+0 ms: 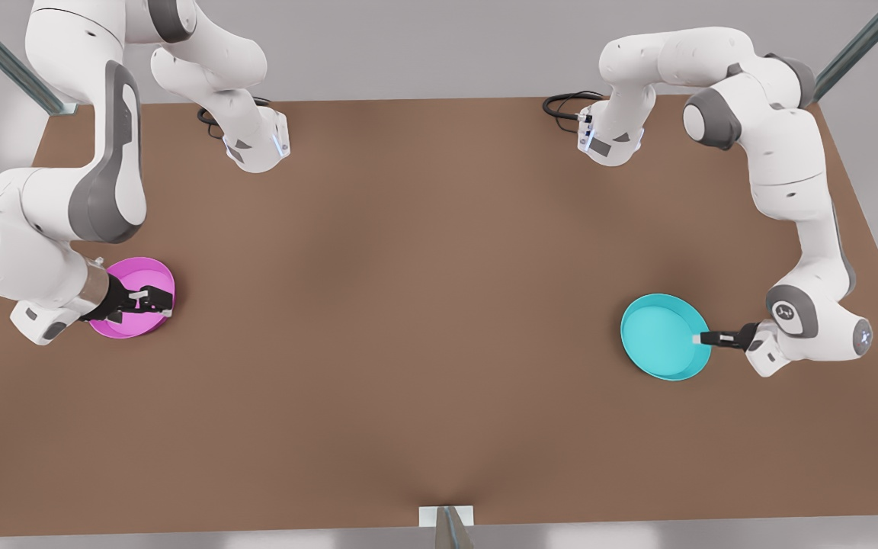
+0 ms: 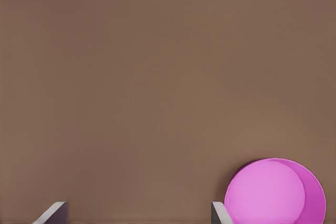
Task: Flip the blue plate over with the left arm, and stack the pink plate on top of the blue plate with the right arm
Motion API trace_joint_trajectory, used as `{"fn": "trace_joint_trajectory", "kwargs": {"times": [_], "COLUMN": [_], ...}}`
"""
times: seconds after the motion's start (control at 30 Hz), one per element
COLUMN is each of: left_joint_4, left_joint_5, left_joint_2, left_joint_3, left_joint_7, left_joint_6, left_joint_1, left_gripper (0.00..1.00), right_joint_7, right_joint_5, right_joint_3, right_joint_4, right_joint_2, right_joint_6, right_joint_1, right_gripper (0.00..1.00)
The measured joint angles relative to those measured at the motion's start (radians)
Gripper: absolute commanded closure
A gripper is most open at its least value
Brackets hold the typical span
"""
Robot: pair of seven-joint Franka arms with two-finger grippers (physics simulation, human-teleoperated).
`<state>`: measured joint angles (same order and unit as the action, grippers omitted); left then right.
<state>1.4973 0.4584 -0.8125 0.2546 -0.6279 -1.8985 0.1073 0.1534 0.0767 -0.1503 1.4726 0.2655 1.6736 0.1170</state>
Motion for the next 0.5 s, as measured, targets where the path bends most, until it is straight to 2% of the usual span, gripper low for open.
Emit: {"fn": "trace_joint_trajectory", "kwargs": {"times": [0.1, 0.13, 0.2, 0.4, 0.5], "left_joint_4": [-0.002, -0.001, 0.0, -0.001, 0.0], "left_joint_5": [-0.018, -0.02, -0.019, 0.029, 0.039], "left_joint_2": [-0.005, -0.005, -0.005, -0.02, -0.019], "left_joint_3": [-0.002, -0.002, -0.012, -0.016, -0.017], "left_joint_7": [-0.018, -0.018, -0.015, -0.016, -0.018], "left_joint_6": [0.001, 0.001, 0.0, -0.001, 0.001], "left_joint_1": [0.003, 0.003, 0.001, 0.005, 0.006], "left_gripper": [0.36, 0.41, 0.44, 0.46, 0.51], "right_joint_7": [0.0, -0.001, -0.002, 0.0, 0.0], "right_joint_5": [0.0, 0.0, -0.009, -0.011, -0.011], "right_joint_3": [0.0, 0.001, 0.0, 0.0, 0.0], "right_joint_4": [-0.002, -0.003, -0.003, -0.002, -0.002], "right_joint_2": [0.0, 0.0, -0.001, 0.0, 0.0], "right_joint_6": [-0.002, 0.0, -0.001, 0.0, 0.0], "right_joint_1": [0.0, 0.0, 0.014, 0.012, 0.01], "right_gripper": [0.0, 0.0, 0.0, 0.0, 0.0]}}
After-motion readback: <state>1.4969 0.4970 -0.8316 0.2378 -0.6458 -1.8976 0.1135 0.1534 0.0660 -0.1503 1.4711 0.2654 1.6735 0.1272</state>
